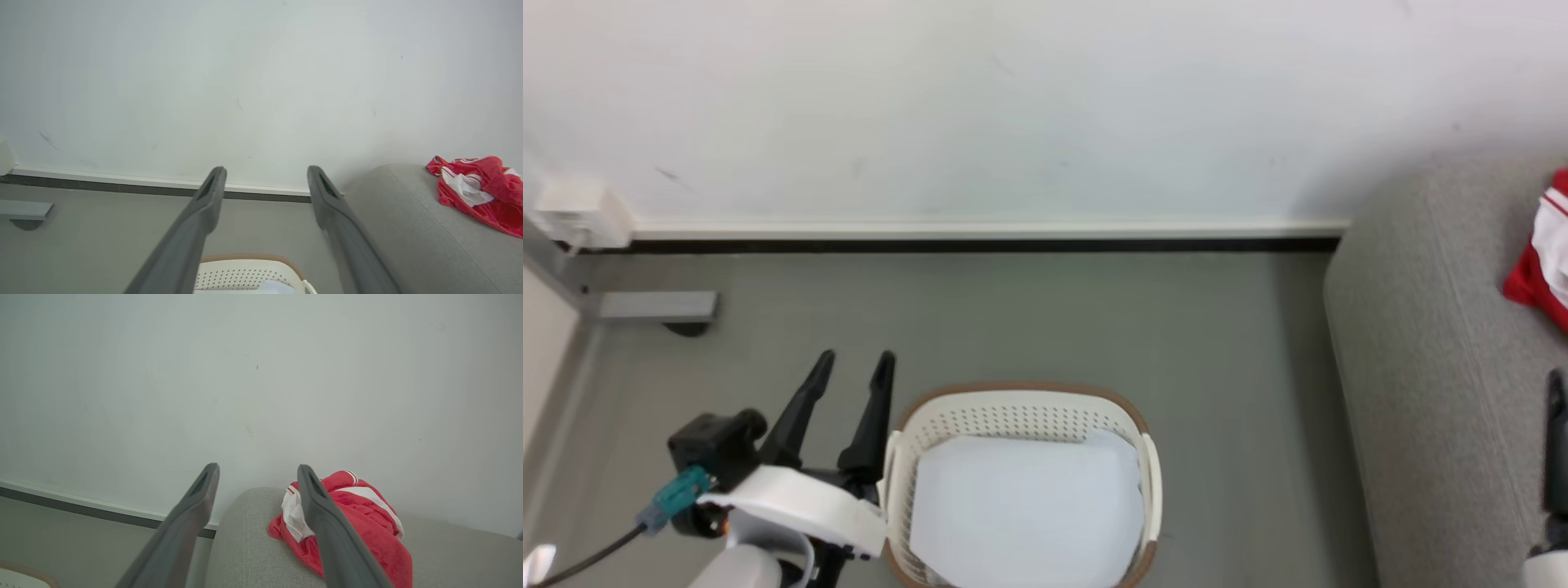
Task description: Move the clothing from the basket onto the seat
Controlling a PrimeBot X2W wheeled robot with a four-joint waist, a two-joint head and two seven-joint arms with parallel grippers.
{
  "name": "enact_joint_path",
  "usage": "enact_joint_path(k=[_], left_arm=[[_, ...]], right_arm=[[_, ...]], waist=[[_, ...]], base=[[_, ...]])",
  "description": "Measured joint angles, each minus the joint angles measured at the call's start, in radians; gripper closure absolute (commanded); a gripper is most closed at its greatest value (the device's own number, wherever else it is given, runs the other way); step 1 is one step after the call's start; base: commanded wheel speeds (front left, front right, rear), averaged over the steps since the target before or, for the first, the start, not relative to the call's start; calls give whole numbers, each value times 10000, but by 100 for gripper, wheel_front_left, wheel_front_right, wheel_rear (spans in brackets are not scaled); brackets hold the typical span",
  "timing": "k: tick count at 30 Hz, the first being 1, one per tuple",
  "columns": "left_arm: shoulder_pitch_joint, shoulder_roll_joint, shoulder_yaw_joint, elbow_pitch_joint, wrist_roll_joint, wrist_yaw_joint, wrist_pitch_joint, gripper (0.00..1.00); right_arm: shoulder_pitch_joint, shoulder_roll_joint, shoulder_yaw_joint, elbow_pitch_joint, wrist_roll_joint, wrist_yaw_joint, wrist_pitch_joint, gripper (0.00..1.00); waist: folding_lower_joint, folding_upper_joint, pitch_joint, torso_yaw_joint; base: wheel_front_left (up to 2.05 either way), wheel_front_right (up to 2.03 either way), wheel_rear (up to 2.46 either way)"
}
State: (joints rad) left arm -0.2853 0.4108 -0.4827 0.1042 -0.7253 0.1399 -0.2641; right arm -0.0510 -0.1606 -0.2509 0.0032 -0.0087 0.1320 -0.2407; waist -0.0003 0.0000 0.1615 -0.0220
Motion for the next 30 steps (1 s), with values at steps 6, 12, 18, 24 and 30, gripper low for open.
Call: enact_joint_path(k=[6, 12, 18, 24, 30], left_arm=[[766, -777, 1252, 623, 1072, -121, 0, 0], [1739, -1302, 2184, 1262, 2155, -385, 2, 0], [2431, -1726, 2830, 1747, 2943, -880, 0, 0], [2606, -2121, 3480, 1735, 3567, -1202, 0, 0], [2622, -2389, 3802, 1732, 4013, -1605, 0, 0]], right_arm=[[644, 499, 631, 702, -46, 0, -163, 0], [993, 951, 1070, 1312, 107, 0, -217, 0], [1570, 1070, 886, 1490, 364, 0, -217, 0], [1660, 1083, 978, 1630, 631, 0, -217, 0], [1649, 1089, 1041, 1691, 652, 0, -217, 0]], waist=[[1, 0, -594, 504], [1, 0, -1160, 712], [2, 0, -1664, 724], [2, 0, -1836, 605], [3, 0, -1869, 576]], base=[[0, 0, 0], [0, 0, 0], [0, 0, 0], [0, 0, 0], [0, 0, 0]])
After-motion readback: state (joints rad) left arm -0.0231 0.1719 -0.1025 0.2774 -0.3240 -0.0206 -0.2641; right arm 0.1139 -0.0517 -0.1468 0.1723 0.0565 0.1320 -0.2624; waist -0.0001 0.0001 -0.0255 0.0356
